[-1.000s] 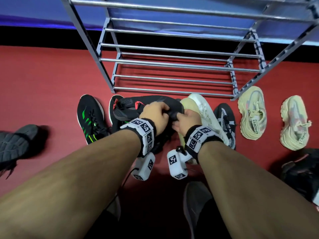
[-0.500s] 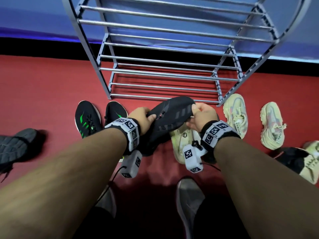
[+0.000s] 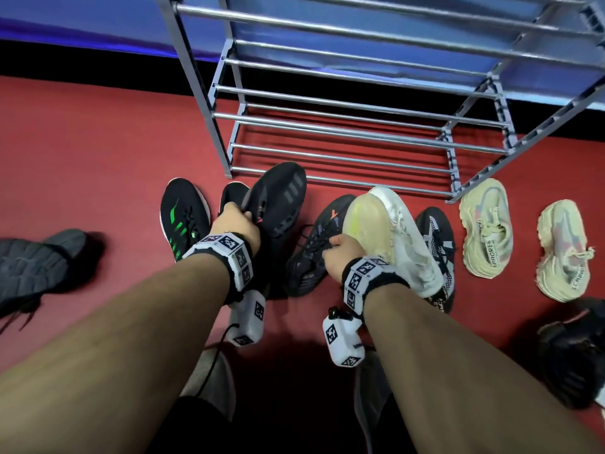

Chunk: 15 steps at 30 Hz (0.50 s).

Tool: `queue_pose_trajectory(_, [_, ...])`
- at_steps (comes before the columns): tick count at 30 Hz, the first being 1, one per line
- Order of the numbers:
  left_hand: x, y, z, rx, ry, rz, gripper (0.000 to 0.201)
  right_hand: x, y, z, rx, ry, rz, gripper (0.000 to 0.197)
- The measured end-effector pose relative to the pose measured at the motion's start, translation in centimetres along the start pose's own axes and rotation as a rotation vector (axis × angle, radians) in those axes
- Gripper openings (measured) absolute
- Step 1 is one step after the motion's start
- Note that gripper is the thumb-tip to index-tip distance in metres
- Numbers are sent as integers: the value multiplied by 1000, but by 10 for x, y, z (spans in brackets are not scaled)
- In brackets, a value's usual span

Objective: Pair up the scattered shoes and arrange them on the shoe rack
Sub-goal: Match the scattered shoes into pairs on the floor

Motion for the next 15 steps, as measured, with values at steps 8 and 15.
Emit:
queue_pose_trajectory(8, [-9, 24, -11, -13, 17, 54, 27, 8, -5, -7, -98, -77, -152, 25])
queue_pose_trajectory(15, [-39, 22, -48, -62, 137, 57, 25, 7, -59, -6, -60, -187, -80, 41])
Point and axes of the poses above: each hand's wrist, its own x-axis towards the middle knuckle, its own y-axis out of the palm, z = x × y, the point moved 3 cm from there along x, towards the middle knuckle, and after that the axes turned 12 degrees about -z, right-handed, at the moved point
